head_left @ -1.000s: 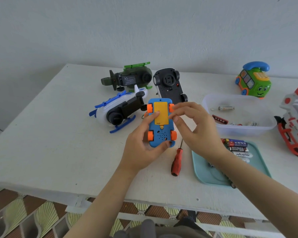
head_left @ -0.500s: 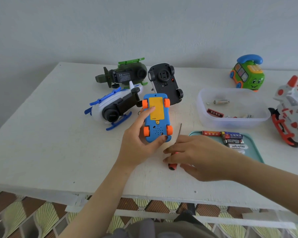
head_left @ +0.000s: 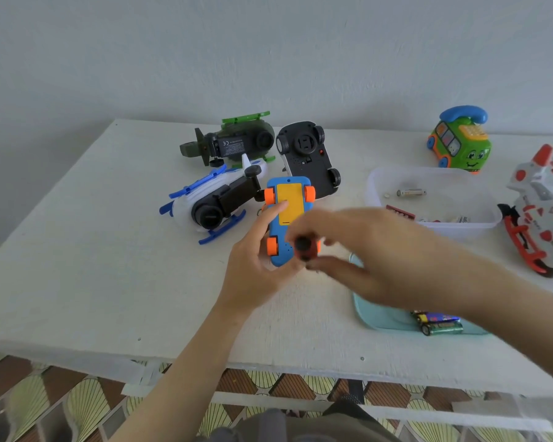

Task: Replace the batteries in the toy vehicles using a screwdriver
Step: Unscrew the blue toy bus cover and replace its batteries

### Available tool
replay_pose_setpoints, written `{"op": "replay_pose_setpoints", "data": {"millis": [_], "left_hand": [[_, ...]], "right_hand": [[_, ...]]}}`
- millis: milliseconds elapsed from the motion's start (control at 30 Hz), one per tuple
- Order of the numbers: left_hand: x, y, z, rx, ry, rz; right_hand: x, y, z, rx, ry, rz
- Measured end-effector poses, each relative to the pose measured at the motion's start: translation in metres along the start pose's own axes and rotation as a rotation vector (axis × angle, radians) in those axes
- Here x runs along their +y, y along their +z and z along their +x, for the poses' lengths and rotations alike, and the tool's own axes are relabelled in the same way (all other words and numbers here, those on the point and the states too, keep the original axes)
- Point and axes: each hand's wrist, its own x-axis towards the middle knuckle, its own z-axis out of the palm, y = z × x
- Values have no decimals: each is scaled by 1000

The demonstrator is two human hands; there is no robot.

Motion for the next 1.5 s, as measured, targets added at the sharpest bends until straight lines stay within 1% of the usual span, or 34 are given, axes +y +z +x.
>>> {"op": "replay_pose_setpoints", "data": {"millis": [133, 200, 300, 600, 1000, 1267, 1500], "left_hand": [[-4, -1, -1, -8, -20, -12], [-1, 0, -1, 8, -8, 12], [0, 0, -1, 18, 0, 4], [0, 0, 0, 19, 7, 27], [0, -1, 0, 20, 28, 40], [1, 0, 0, 25, 33, 50], [0, 1, 0, 24, 42, 47]], "right_hand": [[5, -20, 13, 258, -7, 291], [8, -24, 18, 353, -3, 362], [12, -22, 23, 444, 0, 382], [18, -12, 22, 434, 24, 342], [21, -9, 21, 412, 0, 302], [17, -11, 20, 429, -21, 328], [20, -8, 20, 408, -22, 281]]}}
